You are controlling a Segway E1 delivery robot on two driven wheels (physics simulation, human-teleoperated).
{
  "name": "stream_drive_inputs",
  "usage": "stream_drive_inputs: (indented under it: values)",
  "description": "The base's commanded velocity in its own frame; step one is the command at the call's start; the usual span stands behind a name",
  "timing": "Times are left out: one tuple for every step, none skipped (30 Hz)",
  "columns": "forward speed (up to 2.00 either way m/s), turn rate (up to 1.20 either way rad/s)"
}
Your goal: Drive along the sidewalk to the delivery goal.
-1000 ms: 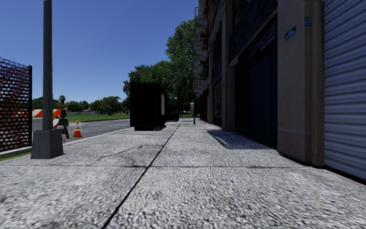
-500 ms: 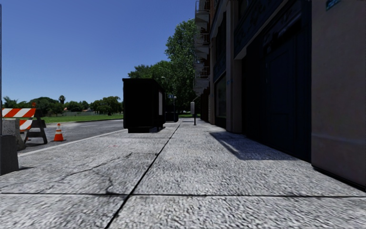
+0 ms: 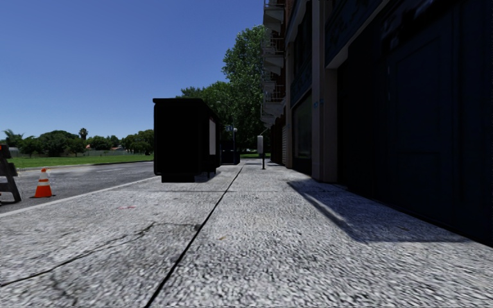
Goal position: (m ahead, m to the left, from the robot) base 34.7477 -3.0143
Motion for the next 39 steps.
stream_drive_inputs:
  values:
    - [1.94, 0.0]
    - [1.94, 0.0]
    - [1.94, 0.0]
    - [1.94, 0.0]
    - [1.94, 0.0]
    - [1.94, 0.0]
    - [1.94, 0.0]
    - [1.94, 0.0]
    - [1.94, 0.0]
    - [1.94, 0.0]
    - [1.94, 0.0]
    - [1.94, 0.0]
    - [1.94, 0.0]
    - [1.94, 0.0]
    - [1.94, 0.0]
    - [1.94, 0.0]
    - [1.94, 0.0]
    - [1.94, 0.0]
    - [1.94, 0.0]
    - [1.94, 0.0]
    - [1.94, 0.0]
    - [1.94, 0.0]
    - [1.94, 0.0]
    - [1.94, 0.0]
    - [1.94, 0.0]
    - [1.94, 0.0]
    - [1.94, 0.0]
    - [1.94, 0.0]
    - [1.94, 0.0]
    - [1.94, 0.0]
    - [1.94, 0.0]
    - [1.94, 0.0]
    - [1.94, 0.0]
    - [1.94, 0.0]
    - [1.94, 0.0]
    - [1.94, 0.0]
    - [1.94, 0.0]
    - [1.94, 0.0]
    - [1.94, 0.0]
